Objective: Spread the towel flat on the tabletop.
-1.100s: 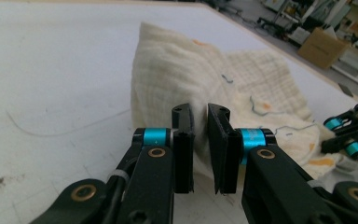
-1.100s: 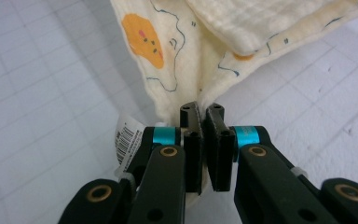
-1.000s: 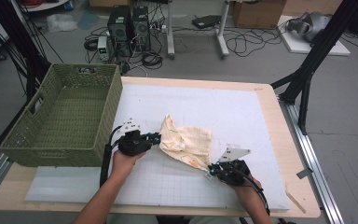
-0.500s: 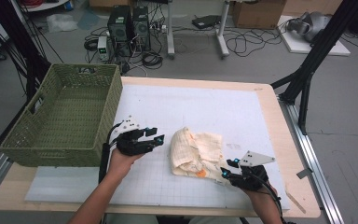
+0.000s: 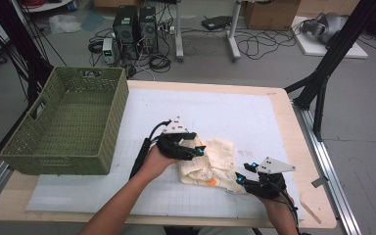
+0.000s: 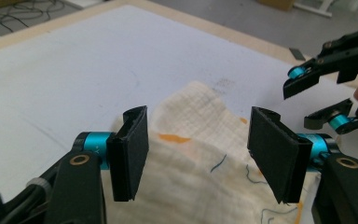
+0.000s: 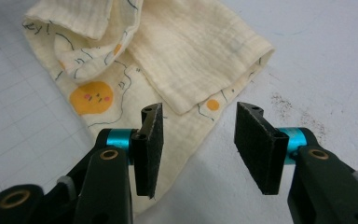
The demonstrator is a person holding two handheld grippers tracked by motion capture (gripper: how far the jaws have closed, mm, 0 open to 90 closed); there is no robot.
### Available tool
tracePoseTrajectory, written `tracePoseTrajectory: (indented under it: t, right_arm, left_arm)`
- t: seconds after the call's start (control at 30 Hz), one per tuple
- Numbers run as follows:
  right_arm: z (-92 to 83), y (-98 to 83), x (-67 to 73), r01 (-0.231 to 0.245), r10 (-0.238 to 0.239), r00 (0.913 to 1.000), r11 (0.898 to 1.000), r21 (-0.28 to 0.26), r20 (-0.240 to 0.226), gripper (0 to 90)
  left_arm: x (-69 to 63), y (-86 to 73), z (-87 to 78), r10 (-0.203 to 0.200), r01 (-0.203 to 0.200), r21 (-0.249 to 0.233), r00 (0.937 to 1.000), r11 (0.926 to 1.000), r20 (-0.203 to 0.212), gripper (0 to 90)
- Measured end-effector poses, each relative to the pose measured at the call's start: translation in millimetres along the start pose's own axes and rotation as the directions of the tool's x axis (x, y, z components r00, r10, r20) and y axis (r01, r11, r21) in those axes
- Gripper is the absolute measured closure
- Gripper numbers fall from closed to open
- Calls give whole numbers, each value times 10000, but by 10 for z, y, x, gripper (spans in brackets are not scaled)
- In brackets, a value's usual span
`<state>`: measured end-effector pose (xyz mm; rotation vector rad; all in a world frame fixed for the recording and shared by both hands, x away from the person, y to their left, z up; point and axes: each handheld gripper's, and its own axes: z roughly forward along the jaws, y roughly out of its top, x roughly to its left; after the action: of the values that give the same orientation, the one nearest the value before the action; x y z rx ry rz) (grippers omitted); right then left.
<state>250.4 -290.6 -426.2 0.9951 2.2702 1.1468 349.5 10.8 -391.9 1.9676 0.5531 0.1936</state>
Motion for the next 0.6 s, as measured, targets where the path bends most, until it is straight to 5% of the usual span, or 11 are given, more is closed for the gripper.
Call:
tracePoseTrajectory:
  t: [0.1,0.2,0.3,0.37,0.43,0.5,0.6]
  right_arm:
    - [-10,-7,-5,-20,20,10000,10000,-34,22,510]
    - [-19,-13,-6,-73,73,10000,10000,-61,50,509]
    - [-23,-16,3,-73,73,10000,10000,-44,30,509]
    - [-17,-18,-1,-71,71,10000,10000,-42,37,509]
    - [-9,-16,-1,-72,72,10000,10000,-17,18,508]
    - [4,-11,12,-97,97,10000,9999,43,-15,509]
    - [21,-10,22,-23,23,10000,10000,83,-42,508]
  left_arm:
    - [-54,-12,173,271,-264,675,9996,9974,-98,377]
    - [-108,-57,273,690,-672,1448,9976,9872,-75,353]
    - [-128,-81,324,849,-821,1717,9964,9817,-90,367]
    - [-122,-107,349,981,-963,2033,9952,9744,13,449]
    - [-126,-154,384,1393,-1277,2641,9899,9560,-256,564]
    - [-109,-199,404,1340,-1210,2973,9907,9471,-235,717]
    - [-71,-210,361,923,-827,2618,9954,9616,-242,798]
